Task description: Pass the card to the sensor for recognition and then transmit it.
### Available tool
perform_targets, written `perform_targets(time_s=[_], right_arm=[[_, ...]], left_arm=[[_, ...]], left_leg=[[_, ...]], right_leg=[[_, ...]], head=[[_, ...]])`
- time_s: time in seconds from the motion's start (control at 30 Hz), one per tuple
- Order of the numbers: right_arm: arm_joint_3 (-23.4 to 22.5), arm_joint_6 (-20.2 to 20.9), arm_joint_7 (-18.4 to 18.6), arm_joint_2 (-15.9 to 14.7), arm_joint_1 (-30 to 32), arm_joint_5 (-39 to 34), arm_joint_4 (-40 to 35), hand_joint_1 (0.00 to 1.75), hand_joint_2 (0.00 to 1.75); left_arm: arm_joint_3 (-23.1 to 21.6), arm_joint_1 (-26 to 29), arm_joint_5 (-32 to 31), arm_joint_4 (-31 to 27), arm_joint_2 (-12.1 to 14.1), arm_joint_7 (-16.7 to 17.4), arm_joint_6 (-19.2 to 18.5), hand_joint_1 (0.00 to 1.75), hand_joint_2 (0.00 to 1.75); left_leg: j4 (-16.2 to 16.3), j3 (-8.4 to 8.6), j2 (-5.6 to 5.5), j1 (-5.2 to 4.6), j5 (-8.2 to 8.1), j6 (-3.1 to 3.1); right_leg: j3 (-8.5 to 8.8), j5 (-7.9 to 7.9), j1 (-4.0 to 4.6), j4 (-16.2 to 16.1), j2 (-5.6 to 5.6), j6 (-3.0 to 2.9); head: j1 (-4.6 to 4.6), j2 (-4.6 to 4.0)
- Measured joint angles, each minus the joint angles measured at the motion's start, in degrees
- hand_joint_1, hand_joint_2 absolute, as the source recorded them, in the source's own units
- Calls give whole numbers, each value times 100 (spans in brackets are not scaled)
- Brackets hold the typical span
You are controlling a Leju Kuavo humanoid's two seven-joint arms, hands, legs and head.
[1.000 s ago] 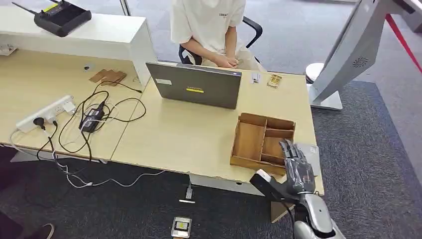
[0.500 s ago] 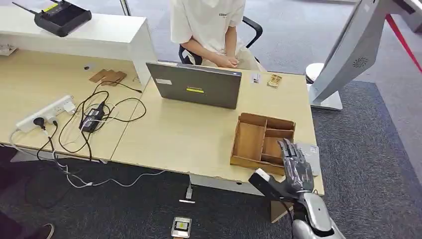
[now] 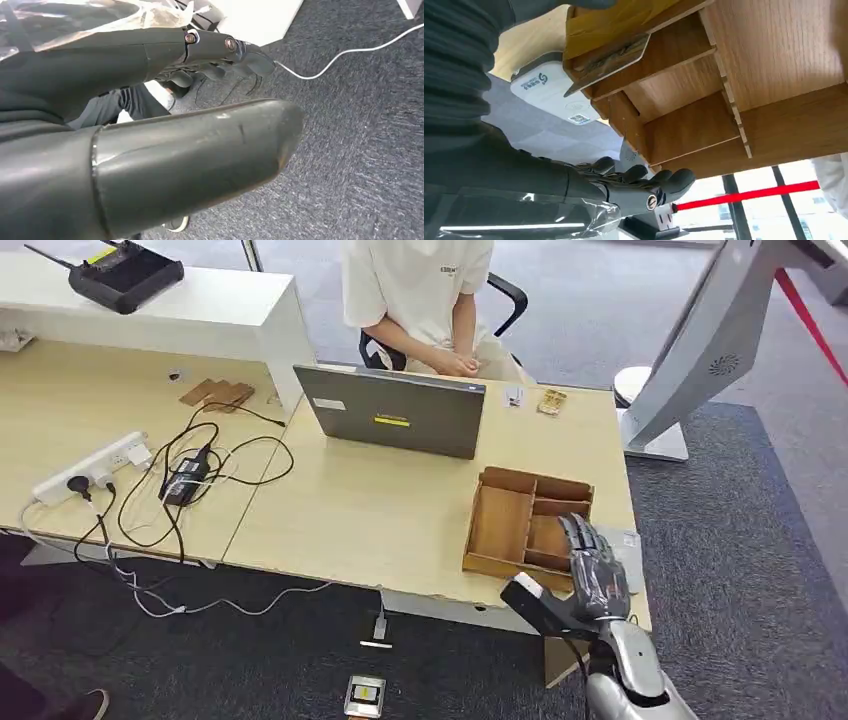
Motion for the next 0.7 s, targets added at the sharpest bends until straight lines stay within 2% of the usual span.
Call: perform_targets(time_s=[0.7], right_arm=[[-96,-149,94,-48,-5,-122,228,0,175]], left_arm=[[0,28,96,-26,0,-42,4,0,0]], left_leg=[[0,1,0,0,0,0]], right_leg=[[0,0,0,0,0,0]], head=[[0,0]])
